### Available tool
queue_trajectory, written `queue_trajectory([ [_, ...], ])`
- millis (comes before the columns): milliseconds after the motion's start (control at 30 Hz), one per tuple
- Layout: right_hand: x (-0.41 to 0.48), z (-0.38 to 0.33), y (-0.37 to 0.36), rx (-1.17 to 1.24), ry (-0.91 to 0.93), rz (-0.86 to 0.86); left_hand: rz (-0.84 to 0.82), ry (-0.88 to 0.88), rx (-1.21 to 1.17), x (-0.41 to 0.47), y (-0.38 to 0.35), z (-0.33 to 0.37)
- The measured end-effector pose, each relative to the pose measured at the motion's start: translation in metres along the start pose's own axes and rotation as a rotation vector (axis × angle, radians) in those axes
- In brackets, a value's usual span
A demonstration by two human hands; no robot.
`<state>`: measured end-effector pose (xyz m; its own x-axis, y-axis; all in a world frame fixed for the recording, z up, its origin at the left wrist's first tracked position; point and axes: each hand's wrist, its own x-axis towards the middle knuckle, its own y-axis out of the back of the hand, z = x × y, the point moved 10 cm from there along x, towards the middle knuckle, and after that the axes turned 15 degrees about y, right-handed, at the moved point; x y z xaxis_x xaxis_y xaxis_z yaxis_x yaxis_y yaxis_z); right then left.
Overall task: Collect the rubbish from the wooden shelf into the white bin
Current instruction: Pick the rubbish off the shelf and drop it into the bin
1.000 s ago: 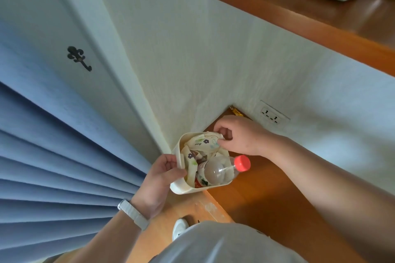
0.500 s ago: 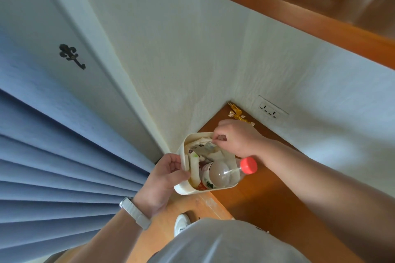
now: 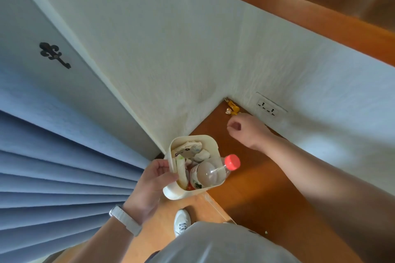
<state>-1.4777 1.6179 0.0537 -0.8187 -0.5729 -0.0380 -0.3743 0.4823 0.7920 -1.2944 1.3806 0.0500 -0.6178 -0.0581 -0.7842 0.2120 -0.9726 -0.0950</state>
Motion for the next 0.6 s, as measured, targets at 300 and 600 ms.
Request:
queue_trajectory([
  [300, 0.018, 0.103, -0.017, -0.197, -0.2, -0.027, 0.092, 0.029, -0.097, 0.008, 0.028, -0.013],
  [600, 0.058, 0.118, -0.041, -0.379, -0.113, -0.072, 0.143, 0.014, -0.168, 0.002, 0.045, -0.024],
])
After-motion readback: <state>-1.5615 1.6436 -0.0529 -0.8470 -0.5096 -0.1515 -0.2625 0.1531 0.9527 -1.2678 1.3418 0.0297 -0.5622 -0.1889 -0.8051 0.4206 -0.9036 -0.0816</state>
